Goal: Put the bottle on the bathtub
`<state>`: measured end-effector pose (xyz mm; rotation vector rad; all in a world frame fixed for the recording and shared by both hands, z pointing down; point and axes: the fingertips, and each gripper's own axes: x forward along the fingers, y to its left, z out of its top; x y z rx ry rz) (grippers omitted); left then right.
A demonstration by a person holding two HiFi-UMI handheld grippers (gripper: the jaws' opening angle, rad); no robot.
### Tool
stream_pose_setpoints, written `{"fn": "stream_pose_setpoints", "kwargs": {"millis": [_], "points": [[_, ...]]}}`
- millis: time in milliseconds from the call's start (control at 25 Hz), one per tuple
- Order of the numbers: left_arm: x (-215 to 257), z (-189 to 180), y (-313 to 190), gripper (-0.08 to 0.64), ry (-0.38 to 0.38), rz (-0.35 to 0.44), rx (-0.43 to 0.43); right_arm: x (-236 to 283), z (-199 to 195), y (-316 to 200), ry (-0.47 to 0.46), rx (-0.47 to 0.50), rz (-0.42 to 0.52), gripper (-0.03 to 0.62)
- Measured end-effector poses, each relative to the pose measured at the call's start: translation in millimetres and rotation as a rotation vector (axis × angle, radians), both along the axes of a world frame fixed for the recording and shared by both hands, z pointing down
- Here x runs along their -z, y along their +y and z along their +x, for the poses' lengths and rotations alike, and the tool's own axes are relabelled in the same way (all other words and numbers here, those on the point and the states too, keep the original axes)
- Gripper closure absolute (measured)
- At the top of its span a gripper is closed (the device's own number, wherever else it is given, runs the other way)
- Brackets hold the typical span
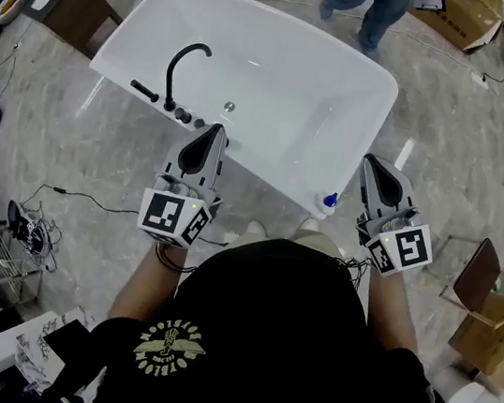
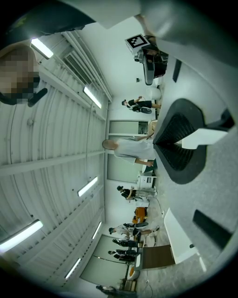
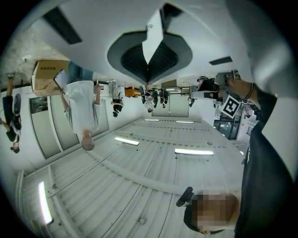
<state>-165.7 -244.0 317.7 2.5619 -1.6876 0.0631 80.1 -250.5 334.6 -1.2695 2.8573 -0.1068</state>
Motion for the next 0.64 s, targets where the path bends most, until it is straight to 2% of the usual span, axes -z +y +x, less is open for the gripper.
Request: {"fn": "stream_pose_setpoints", "kwargs": {"millis": [640], "points": [[-3, -7, 2, 0.552, -0.01, -0.004, -0.023, -6, -13, 8, 0.007, -0.005, -0.015, 0.583]]}}
